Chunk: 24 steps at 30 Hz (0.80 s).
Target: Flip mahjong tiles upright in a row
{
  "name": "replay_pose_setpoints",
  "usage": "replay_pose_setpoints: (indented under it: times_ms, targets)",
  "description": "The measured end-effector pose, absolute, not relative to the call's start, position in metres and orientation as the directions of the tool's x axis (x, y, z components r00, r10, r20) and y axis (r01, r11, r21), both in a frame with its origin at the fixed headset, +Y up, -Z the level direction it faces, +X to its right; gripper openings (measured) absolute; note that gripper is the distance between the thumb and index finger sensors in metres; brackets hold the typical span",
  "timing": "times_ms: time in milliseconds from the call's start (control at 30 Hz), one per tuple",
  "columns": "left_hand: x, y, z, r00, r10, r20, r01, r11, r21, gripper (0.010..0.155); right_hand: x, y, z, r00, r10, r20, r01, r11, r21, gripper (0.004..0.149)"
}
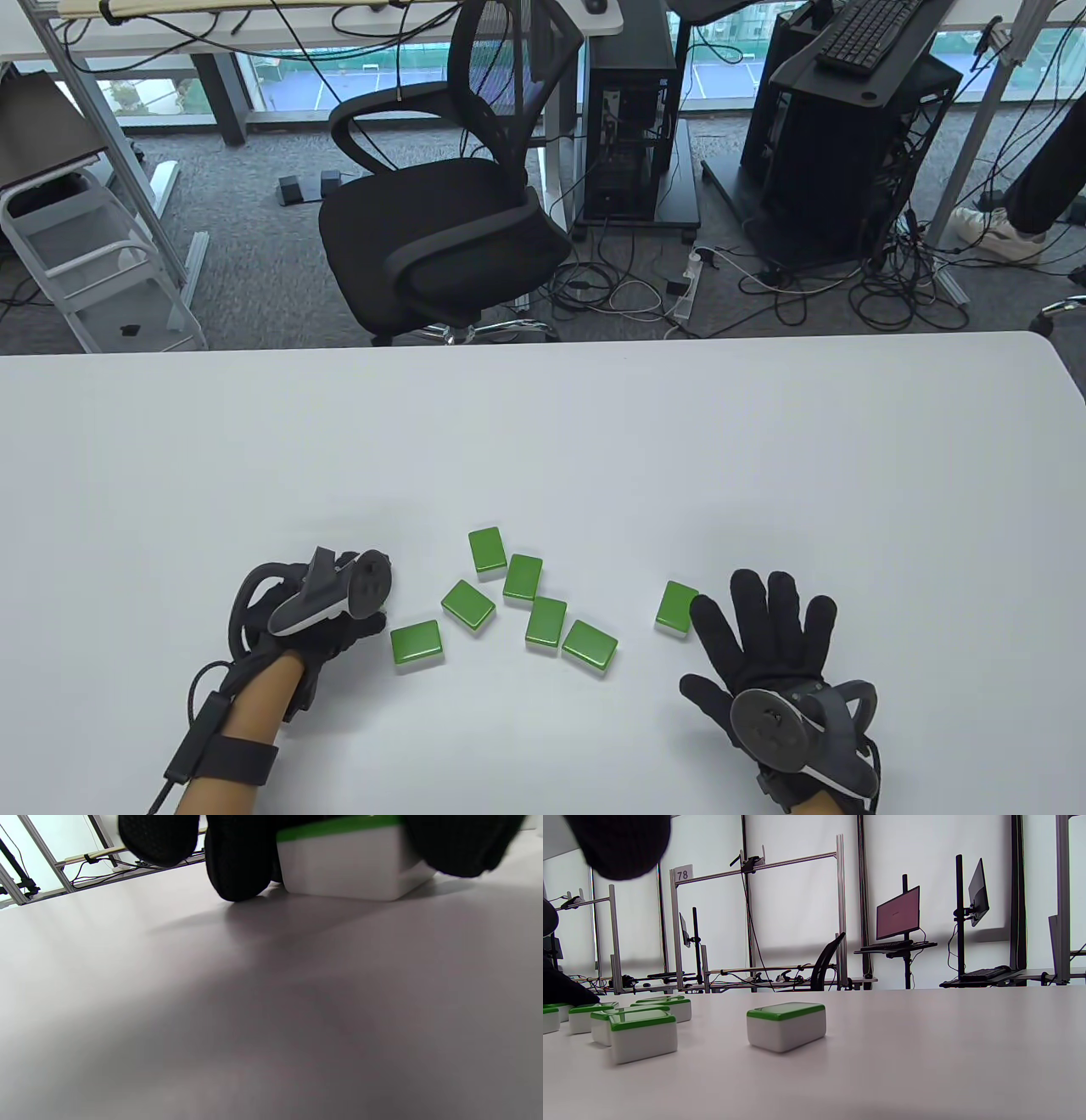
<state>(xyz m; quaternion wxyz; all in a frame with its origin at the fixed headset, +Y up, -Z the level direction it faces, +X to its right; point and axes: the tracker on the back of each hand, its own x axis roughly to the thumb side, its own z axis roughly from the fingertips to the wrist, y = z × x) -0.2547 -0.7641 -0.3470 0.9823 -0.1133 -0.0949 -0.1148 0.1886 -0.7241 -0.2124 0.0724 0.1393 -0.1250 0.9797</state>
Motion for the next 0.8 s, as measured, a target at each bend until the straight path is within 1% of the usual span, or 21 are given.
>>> replay_pose_setpoints:
  times_ms: [100, 167, 367, 567, 800]
  targets:
    - [-0.253, -0.764, -0.346, 0.957, -0.195, 0.213, 0.24, 0.947, -0.213, 0.071, 0.188, -0.724, -0.212, -0.951, 0.106, 0.291, -0.174, -0.96, -0.219, 0.087]
    - [-0.255, -0.762, -0.342, 0.958, -0.159, 0.241, 0.21, 0.955, -0.207, 0.076, 0.188, -0.724, -0.212, -0.951, 0.105, 0.29, -0.173, -0.961, -0.217, 0.087]
    - [-0.258, -0.753, -0.311, 0.913, -0.069, 0.402, 0.151, 0.973, -0.177, 0.084, 0.188, -0.724, -0.213, -0.949, 0.108, 0.295, -0.175, -0.962, -0.211, 0.087]
    - [-0.258, -0.756, -0.279, 0.866, -0.093, 0.491, 0.193, 0.968, -0.158, 0.087, 0.186, -0.725, -0.213, -0.949, 0.106, 0.295, -0.169, -0.965, -0.198, 0.087]
    - [-0.258, -0.764, -0.273, 0.858, -0.107, 0.502, 0.214, 0.963, -0.161, 0.089, 0.185, -0.725, -0.213, -0.949, 0.102, 0.298, -0.165, -0.967, -0.194, 0.087]
